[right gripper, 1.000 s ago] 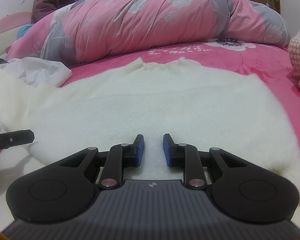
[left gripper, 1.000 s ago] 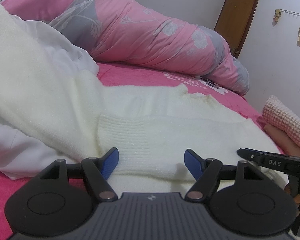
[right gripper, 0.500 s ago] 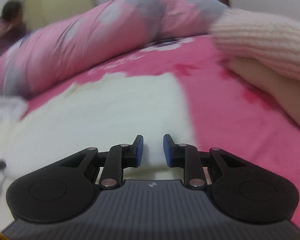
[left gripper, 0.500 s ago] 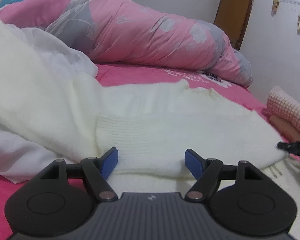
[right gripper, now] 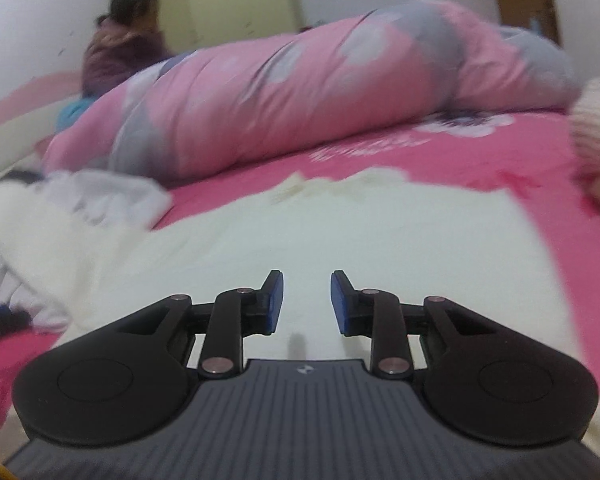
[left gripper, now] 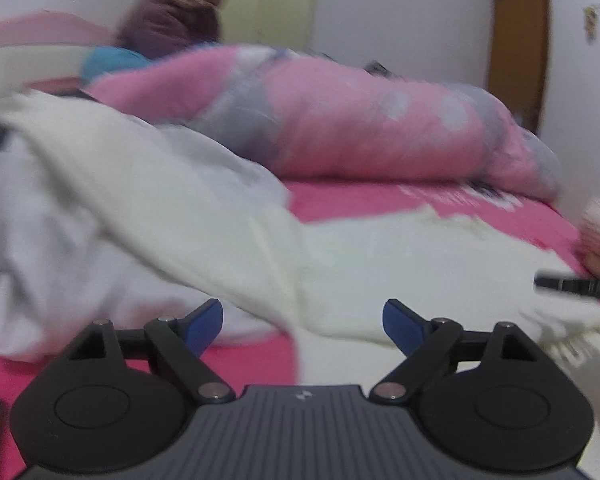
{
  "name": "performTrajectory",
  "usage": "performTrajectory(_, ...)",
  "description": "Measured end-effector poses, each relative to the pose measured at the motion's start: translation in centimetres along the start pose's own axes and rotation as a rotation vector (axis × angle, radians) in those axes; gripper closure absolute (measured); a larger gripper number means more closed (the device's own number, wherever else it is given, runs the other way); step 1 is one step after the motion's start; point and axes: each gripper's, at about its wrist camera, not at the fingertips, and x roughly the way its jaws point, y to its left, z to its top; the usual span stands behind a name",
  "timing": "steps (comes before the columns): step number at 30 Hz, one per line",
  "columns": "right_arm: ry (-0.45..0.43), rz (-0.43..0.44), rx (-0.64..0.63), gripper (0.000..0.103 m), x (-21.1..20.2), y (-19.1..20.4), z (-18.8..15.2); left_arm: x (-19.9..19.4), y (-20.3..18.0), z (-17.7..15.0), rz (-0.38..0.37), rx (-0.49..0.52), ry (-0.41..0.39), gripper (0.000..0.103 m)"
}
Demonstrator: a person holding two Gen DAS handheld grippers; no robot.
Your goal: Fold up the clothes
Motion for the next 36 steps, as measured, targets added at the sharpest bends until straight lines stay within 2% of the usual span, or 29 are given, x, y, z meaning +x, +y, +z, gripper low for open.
performTrajectory(4, 0.092, -0.003, -0.032, 0.076, 2.5, 0.7, -1.3, -1.2, 2.8, 2.8, 0.112, -0.072, -0.088, 0.016)
performTrajectory(8, 0.089, 0.016, 0.003, 0.076, 2.5, 0.0, -1.2, -1.9, 6.4, 5.9, 0.200, -0.139, -0.197, 0.020)
performTrajectory(10, 0.089, 0.008, -0.011, 0.075, 2.6, 0.4, -1.3, -1.5, 8.4, 7.3, 0.226, -0.168, -0.222, 0.029)
performTrajectory(12, 0.086, 0.002, -0.023, 0.075, 2.7, 0.7, -1.5, -1.1, 10.5, 8.5, 0.251, -0.201, -0.241, 0.032)
performTrajectory(15, 0.086, 0.000, -0.026, 0.075, 2.6, 0.6, -1.6, -0.4, 13.7, 10.4, 0.277, -0.257, -0.248, 0.037)
performTrajectory(18, 0.085, 0.003, -0.021, 0.075, 2.6, 0.4, -1.6, 0.4, 16.7, 11.7, 0.266, -0.334, -0.218, 0.038)
performTrajectory(23, 0.083, 0.004, -0.019, 0.075, 2.6, 0.3, -1.6, 2.5, 20.9, 13.3, 0.213, -0.452, -0.114, 0.038)
performTrajectory(26, 0.082, 0.006, -0.016, 0.075, 2.6, 0.3, -1.7, 3.6, 22.4, 13.7, 0.201, -0.483, -0.092, 0.039)
performTrajectory(29, 0.081, 0.008, -0.012, 0.075, 2.6, 0.2, -1.7, 4.5, 22.9, 14.0, 0.222, -0.473, -0.091, 0.054)
performTrajectory(31, 0.080, 0.010, -0.010, 0.075, 2.6, 0.2, -1.7, 5.1, 22.9, 14.3, 0.237, -0.456, -0.086, 0.073)
performTrajectory(33, 0.080, 0.012, -0.007, 0.075, 2.5, 0.1, -1.7, 5.7, 22.9, 14.5, 0.252, -0.438, -0.083, 0.084)
performTrajectory(36, 0.079, 0.016, -0.001, 0.075, 2.5, 0.0, -1.6, 5.8, 22.2, 15.1, 0.266, -0.387, -0.107, 0.091)
